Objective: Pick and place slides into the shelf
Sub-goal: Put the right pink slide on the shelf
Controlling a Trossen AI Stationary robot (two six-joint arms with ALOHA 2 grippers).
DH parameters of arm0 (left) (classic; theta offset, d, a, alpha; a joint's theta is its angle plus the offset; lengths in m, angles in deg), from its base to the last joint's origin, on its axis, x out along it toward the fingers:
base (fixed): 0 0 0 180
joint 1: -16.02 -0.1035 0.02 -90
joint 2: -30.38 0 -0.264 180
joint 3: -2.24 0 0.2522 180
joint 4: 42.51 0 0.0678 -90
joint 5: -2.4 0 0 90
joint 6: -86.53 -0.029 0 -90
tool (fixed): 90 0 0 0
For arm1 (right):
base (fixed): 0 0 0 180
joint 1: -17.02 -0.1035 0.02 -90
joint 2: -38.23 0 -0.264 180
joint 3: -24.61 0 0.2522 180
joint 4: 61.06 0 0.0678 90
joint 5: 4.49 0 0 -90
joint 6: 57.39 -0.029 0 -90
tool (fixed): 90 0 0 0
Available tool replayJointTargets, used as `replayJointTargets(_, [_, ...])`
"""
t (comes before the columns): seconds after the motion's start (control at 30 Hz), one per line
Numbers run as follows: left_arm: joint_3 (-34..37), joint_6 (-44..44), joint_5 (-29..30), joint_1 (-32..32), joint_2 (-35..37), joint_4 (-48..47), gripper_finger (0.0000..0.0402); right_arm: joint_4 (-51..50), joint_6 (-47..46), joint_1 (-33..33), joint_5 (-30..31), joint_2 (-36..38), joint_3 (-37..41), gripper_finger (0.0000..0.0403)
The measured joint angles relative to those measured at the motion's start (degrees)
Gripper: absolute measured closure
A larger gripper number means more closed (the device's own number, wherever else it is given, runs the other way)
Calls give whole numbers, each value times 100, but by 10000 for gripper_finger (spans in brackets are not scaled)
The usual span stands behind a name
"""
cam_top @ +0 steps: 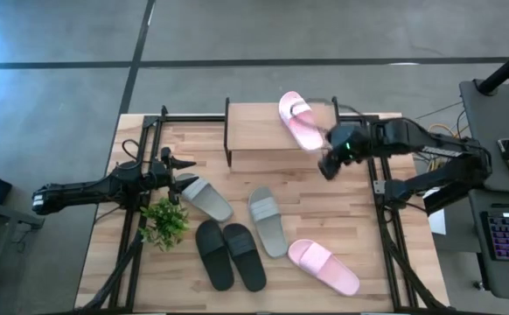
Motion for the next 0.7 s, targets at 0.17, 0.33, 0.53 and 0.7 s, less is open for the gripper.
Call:
replayJointTargets(0.17, [0, 2, -2, -1, 0, 1, 178, -932, 61, -1271, 265, -26, 61, 183])
replayJointTargets(0.33, [0, 1, -2, -1, 0, -1, 178, -928, -709, -2142, 1346, -84, 65, 183])
replayJointTargets(0.53, [0, 2, 0, -1, -2, 3, 178, -1022, -1130, -1881, 2222, -50, 57, 184])
replayJointTargets(0.7, [0, 2, 0, -1, 0, -1, 178, -986, -704, -819, 2145, -47, 57, 189])
